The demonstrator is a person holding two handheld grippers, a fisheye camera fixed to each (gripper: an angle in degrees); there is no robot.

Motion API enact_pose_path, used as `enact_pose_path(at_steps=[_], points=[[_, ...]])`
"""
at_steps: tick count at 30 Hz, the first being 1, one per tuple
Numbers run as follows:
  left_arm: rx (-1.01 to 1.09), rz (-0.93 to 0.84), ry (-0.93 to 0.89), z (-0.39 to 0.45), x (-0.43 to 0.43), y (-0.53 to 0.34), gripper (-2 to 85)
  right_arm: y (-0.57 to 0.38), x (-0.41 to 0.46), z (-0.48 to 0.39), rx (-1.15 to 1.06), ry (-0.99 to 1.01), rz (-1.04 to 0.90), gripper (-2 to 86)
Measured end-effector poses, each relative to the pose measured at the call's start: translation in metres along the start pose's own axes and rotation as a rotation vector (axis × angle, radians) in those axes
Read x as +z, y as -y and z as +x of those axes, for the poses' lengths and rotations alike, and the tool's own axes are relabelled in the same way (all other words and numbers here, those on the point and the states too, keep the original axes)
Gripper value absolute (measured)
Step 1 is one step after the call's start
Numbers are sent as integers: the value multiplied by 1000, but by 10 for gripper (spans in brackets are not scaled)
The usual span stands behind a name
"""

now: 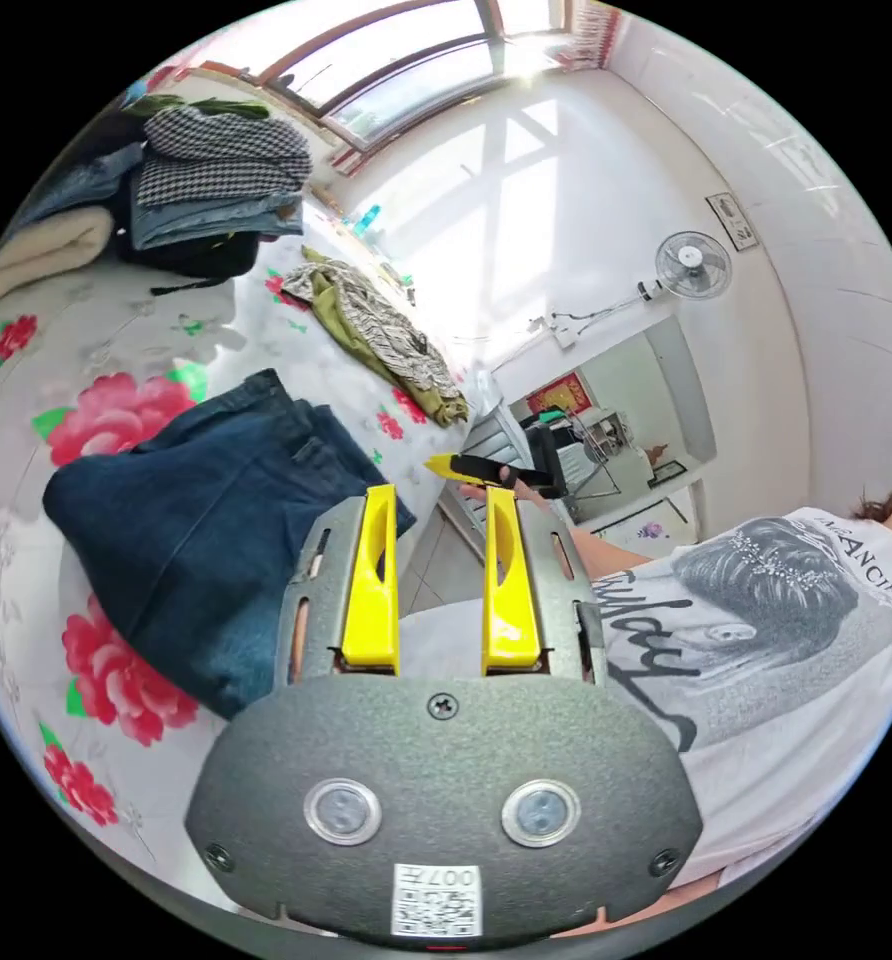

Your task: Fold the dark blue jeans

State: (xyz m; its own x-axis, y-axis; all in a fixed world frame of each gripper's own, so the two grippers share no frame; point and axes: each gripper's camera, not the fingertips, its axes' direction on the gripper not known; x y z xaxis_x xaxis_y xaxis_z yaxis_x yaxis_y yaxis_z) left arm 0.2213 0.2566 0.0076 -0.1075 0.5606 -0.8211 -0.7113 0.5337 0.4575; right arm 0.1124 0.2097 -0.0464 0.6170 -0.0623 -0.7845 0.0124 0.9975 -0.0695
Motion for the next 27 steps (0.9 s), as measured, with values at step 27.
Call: enact_pose_path(at_steps=[27], points=[[-222,74,114,-114,-56,52,29,86,28,-54,-163,334,-218,3]])
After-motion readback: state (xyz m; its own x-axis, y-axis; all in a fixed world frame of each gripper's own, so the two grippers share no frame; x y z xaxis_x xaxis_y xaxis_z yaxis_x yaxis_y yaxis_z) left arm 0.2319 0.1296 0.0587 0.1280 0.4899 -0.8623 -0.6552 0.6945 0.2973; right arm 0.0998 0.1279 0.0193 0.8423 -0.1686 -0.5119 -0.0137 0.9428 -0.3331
